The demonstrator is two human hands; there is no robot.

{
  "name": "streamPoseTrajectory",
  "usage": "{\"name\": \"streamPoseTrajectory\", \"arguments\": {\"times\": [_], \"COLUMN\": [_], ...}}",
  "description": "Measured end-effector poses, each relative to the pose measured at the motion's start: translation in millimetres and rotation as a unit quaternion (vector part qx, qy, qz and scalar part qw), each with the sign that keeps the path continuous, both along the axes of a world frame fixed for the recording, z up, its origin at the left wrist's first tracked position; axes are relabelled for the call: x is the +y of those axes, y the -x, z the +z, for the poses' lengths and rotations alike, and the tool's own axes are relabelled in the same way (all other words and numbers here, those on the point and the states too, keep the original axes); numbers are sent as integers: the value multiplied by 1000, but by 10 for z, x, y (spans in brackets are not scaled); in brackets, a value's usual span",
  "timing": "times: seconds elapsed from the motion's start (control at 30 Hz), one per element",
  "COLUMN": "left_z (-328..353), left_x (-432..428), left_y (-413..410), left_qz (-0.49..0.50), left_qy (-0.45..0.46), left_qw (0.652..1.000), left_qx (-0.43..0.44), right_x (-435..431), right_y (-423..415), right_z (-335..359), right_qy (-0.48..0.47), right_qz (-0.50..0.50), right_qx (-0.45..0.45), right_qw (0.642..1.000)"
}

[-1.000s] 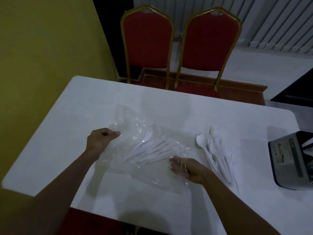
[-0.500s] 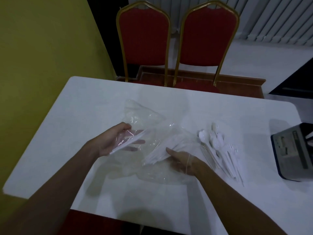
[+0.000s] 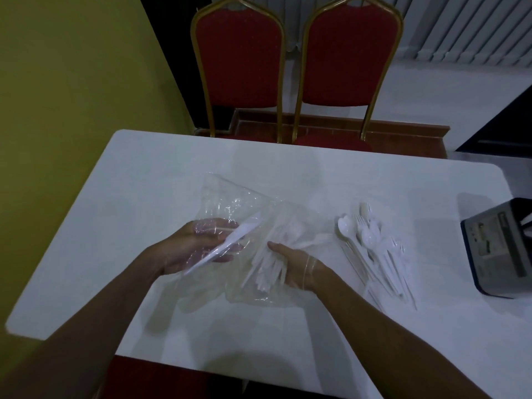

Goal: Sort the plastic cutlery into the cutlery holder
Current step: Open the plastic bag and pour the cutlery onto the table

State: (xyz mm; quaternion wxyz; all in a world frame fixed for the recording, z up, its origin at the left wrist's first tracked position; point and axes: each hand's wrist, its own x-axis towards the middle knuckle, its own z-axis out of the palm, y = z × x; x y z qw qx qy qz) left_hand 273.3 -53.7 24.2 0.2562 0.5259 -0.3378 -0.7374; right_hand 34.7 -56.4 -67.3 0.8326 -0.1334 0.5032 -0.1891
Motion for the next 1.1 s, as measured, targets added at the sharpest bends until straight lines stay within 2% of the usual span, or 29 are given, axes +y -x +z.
{"name": "streamPoseTrajectory", "arguments": {"times": [0.13, 0.27, 0.4, 0.5, 0.7, 0.9, 1.0, 1.1], "left_z": [-71, -159, -236, -254, -332, -372, -394, -409], "left_x": [10, 4, 47, 95, 94, 49, 34, 13], "left_y": [-152, -356, -505, -498, -500, -499, -499, -496], "left_qz": [54, 102, 107, 114, 130, 130, 138, 154], "left_qy": [29, 48, 42, 33, 26, 12, 6, 9], "left_qw": [997, 982, 969, 970, 969, 968, 964, 955], "left_qx": [-50, -153, -220, -214, -207, -216, -226, -255], "right_x": [14, -8, -7, 36, 138, 160, 173, 189], "right_y": [32, 216, 471, 731, 1365, 1521, 1511, 1503], "right_z": [-6, 52, 109, 162, 213, 233, 227, 231], "right_qy": [-3, 1, 53, 73, 148, 162, 186, 208], "right_qz": [-57, -114, -37, 1, 31, 103, 169, 179], "right_qx": [24, 59, 159, 233, 425, 499, 556, 587], "right_qw": [998, 992, 985, 970, 892, 845, 793, 762]}}
